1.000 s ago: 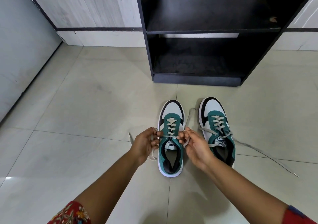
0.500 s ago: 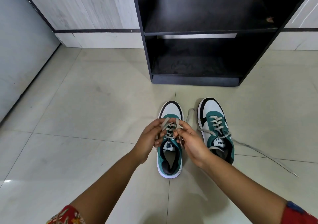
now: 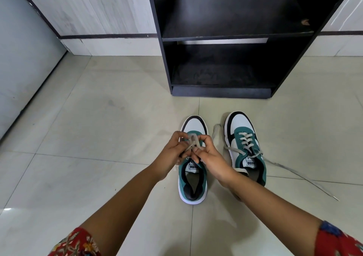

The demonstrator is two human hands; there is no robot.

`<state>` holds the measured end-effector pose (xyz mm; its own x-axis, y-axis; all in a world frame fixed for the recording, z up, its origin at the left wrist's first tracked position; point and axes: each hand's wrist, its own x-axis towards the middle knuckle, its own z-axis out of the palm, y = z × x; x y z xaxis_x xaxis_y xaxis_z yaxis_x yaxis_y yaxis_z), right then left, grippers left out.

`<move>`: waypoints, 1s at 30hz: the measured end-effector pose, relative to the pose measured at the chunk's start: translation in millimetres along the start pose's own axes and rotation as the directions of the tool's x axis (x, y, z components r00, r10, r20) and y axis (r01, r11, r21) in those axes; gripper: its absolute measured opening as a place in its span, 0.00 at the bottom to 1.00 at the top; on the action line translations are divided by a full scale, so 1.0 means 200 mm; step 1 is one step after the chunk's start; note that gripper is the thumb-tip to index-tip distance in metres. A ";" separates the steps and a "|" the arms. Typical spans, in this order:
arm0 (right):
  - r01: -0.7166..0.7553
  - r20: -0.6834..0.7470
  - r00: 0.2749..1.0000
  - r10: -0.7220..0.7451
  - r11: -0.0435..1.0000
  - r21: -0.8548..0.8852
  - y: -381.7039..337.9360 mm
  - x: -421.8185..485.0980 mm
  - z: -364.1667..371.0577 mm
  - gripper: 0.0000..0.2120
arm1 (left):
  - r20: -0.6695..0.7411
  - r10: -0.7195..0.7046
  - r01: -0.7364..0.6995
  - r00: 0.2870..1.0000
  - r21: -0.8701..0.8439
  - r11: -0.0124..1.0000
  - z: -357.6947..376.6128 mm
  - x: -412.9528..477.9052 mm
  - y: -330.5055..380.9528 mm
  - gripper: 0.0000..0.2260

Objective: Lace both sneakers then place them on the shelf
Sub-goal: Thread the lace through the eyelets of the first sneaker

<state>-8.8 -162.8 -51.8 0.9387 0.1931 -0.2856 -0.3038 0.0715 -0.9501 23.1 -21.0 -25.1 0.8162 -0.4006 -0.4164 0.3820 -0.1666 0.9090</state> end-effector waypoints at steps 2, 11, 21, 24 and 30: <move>0.004 0.020 1.000 -0.005 1.000 0.015 0.01 0.00 0.00 0.11 | 0.016 -0.065 0.066 0.998 -0.052 0.996 -0.01 0.01 -0.02 0.05; 0.008 0.072 0.997 -0.010 1.000 0.026 0.02 0.02 -0.05 0.13 | 0.016 -0.101 0.102 0.995 -0.097 0.990 -0.02 0.05 -0.03 0.04; 0.172 0.067 0.984 -0.166 0.979 -0.106 0.03 0.01 -0.05 0.11 | -0.040 -0.143 0.140 0.989 -0.083 0.987 -0.02 0.05 -0.04 0.04; 0.133 -0.016 0.991 -0.134 0.991 -0.020 0.01 0.02 -0.04 0.04 | -0.038 -0.123 0.119 0.992 -0.095 0.988 -0.03 0.05 -0.03 0.03; -0.187 -0.150 0.966 0.210 0.970 0.153 -0.01 0.09 -0.06 0.10 | -0.047 0.359 -0.225 0.932 0.703 0.675 -0.04 0.01 -0.05 0.04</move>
<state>9.5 -171.4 -57.1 0.8675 0.0544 -0.4944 -0.4954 0.1826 -0.8492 24.2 -13.5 -35.1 0.9182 -0.3911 -0.0630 -0.2299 -0.6555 0.7193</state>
